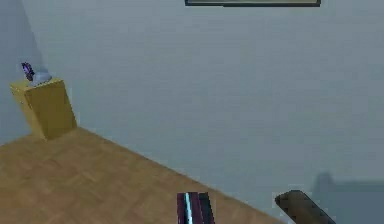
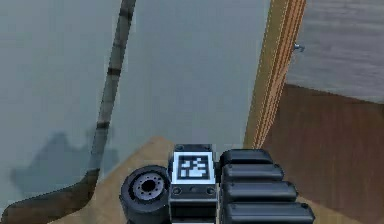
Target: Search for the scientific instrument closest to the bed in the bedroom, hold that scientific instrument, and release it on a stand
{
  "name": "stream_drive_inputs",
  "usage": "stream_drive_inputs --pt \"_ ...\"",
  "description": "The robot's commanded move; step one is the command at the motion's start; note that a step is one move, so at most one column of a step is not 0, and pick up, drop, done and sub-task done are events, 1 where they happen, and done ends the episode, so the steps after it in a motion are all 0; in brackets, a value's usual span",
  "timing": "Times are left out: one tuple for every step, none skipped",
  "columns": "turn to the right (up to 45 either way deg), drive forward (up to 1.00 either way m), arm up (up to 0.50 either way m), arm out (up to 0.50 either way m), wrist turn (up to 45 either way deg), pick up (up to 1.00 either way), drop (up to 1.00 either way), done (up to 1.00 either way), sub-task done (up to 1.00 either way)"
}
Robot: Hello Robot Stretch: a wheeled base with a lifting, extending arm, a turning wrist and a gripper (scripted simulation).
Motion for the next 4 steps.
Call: stream_drive_inputs --pt "-39.0 0.0 0.0 0.0 0.0 0.0 0.0 0.0 0.0" --pt "0.0 1.0 0.0 0.0 0.0 0.0 0.0 0.0 0.0" --pt "-3.0 0.0 0.0 0.0 0.0 0.0 0.0 0.0 0.0" --pt "0.0 0.95 0.0 0.0 0.0 0.0 0.0 0.0 0.0"
